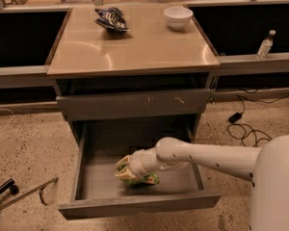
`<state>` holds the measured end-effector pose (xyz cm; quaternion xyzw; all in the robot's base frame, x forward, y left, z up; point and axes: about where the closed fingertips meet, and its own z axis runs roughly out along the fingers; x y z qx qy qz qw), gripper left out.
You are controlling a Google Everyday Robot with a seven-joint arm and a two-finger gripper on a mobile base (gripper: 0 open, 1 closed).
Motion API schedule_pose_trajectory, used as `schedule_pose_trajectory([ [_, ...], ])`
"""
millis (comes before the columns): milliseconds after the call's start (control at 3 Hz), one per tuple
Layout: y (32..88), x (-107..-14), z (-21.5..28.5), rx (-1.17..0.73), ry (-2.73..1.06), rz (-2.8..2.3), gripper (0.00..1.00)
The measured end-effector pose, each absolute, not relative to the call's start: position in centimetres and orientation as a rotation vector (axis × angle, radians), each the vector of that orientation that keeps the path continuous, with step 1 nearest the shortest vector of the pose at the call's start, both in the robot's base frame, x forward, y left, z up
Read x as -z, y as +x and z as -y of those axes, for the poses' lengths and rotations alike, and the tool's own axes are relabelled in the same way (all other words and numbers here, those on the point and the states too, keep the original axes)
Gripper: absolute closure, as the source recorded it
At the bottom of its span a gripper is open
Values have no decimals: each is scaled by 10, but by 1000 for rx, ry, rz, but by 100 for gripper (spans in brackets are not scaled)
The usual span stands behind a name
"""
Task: Place green rice chip bag into middle drawer
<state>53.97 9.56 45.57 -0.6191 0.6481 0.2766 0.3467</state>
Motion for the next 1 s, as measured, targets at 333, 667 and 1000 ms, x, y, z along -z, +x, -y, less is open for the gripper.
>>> schedule_pose_trajectory([
  [333, 540, -456, -96, -718, -1606, -1681, 10],
  [667, 540, -456, -96, -718, -1606, -1681, 0],
  [1000, 540, -456, -96, -718, -1606, -1681, 0],
])
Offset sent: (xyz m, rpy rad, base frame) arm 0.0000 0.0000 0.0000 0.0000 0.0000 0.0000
